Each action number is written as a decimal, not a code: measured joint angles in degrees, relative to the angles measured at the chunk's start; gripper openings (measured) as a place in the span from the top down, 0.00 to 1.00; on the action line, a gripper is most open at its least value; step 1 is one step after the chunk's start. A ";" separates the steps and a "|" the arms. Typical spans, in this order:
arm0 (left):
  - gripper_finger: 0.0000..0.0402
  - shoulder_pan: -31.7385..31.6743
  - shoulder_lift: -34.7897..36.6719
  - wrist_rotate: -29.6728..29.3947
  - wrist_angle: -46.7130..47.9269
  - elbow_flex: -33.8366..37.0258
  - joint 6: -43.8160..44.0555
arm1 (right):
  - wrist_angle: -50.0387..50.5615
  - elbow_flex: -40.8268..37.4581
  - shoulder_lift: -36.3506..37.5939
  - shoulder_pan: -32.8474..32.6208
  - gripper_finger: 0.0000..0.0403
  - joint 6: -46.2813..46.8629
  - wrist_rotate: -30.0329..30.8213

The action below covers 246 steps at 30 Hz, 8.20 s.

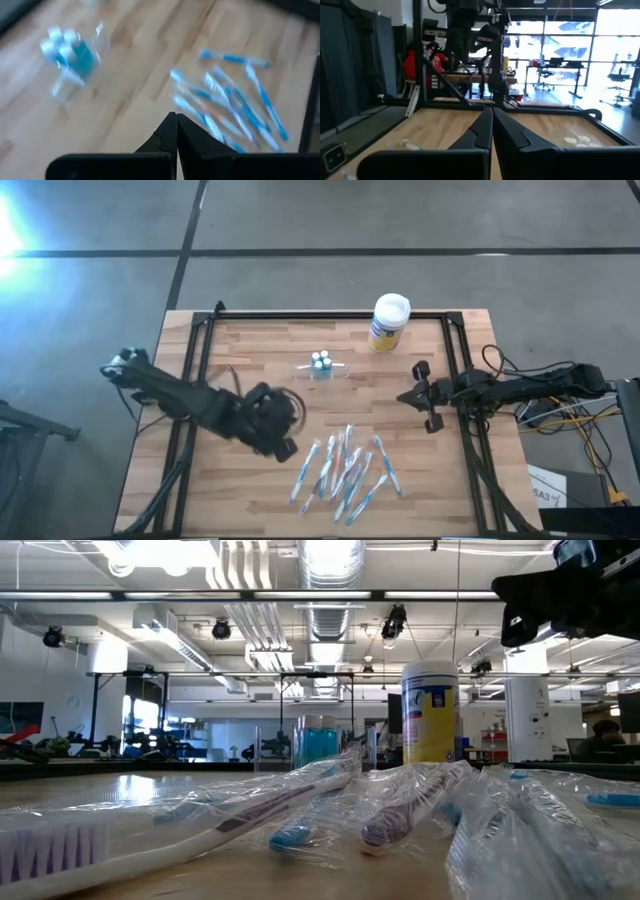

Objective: Pick & Place toothbrushing station
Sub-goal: Put the blue toothbrush into the transparent organizer

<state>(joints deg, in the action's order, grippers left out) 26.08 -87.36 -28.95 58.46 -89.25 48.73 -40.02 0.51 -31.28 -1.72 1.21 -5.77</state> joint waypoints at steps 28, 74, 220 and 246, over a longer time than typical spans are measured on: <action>0.57 0.10 -32.46 13.93 4.41 -11.59 22.33 | 6.70 2.27 -0.05 0.00 0.98 -2.72 -3.73; 0.97 -6.25 -30.88 22.46 -9.41 3.15 -0.67 | 10.00 2.10 -0.03 0.00 0.98 1.38 -3.12; 0.55 -27.66 24.56 22.98 -91.41 64.44 -36.36 | -2.07 4.78 -0.82 -0.63 0.98 -9.37 -3.14; 0.92 -17.72 -5.72 28.28 -56.99 36.09 -25.76 | 3.09 4.74 -0.77 -0.59 0.98 -14.73 10.76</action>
<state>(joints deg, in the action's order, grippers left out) 8.36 -93.08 -0.67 1.48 -53.16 22.96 -36.93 5.26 -32.05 -2.31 -13.52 4.99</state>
